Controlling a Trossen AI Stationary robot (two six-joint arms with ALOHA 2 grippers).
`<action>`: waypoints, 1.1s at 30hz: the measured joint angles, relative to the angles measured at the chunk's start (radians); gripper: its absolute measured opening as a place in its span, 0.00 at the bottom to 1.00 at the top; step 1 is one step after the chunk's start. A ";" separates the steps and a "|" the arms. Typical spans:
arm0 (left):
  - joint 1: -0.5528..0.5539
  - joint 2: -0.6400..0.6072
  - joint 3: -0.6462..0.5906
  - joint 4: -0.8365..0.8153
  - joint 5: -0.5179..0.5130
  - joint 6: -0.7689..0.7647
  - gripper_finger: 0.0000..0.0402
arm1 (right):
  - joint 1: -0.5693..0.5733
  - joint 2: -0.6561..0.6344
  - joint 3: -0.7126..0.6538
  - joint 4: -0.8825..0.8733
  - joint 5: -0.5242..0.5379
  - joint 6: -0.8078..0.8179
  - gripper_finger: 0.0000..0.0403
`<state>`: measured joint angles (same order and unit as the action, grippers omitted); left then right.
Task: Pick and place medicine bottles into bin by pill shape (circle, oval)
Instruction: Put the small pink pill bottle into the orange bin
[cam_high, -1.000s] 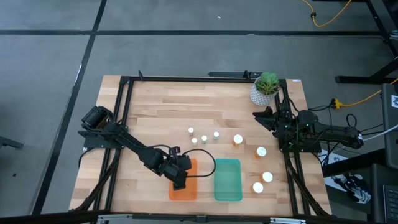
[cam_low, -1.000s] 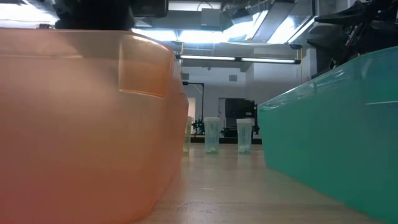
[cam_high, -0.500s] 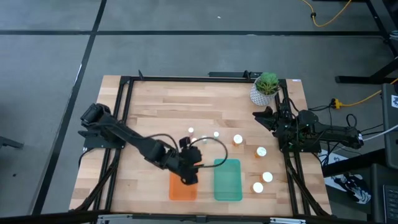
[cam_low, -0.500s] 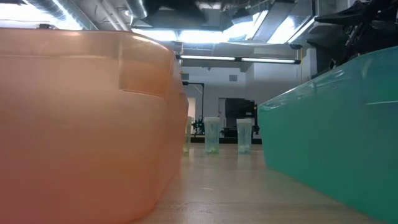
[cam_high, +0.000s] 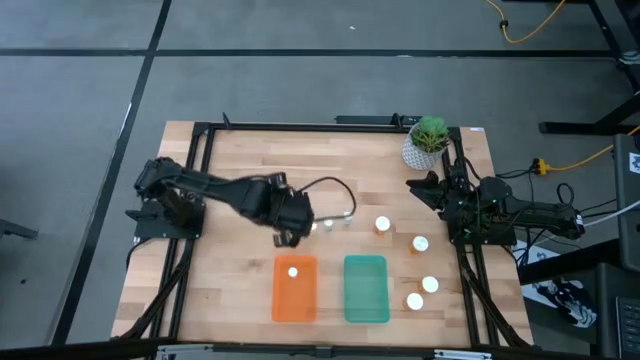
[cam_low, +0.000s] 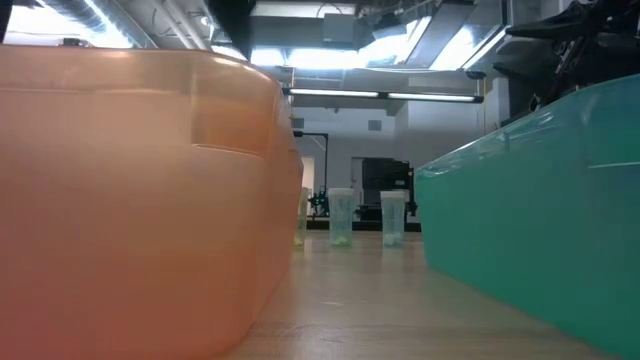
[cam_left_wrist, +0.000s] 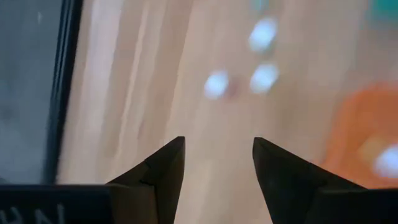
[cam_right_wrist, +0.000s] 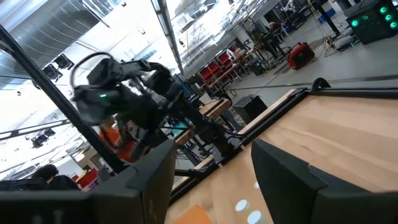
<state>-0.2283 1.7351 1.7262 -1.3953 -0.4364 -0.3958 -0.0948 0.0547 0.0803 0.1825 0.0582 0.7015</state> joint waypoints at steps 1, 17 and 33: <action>0.024 -0.001 -0.009 -0.013 0.018 0.047 0.45 | 0.000 0.000 0.000 0.000 0.000 0.000 0.53; 0.441 -0.032 -0.377 0.291 0.384 0.690 0.44 | 0.000 0.000 0.000 0.002 0.004 0.004 0.53; 0.378 -0.027 -0.513 0.611 0.391 0.867 0.45 | 0.000 0.000 0.000 0.002 0.099 -0.001 0.53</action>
<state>0.1498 1.7081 1.2129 -0.7844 -0.0453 0.4712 -0.0948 0.0551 0.0803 0.1844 0.1574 0.7009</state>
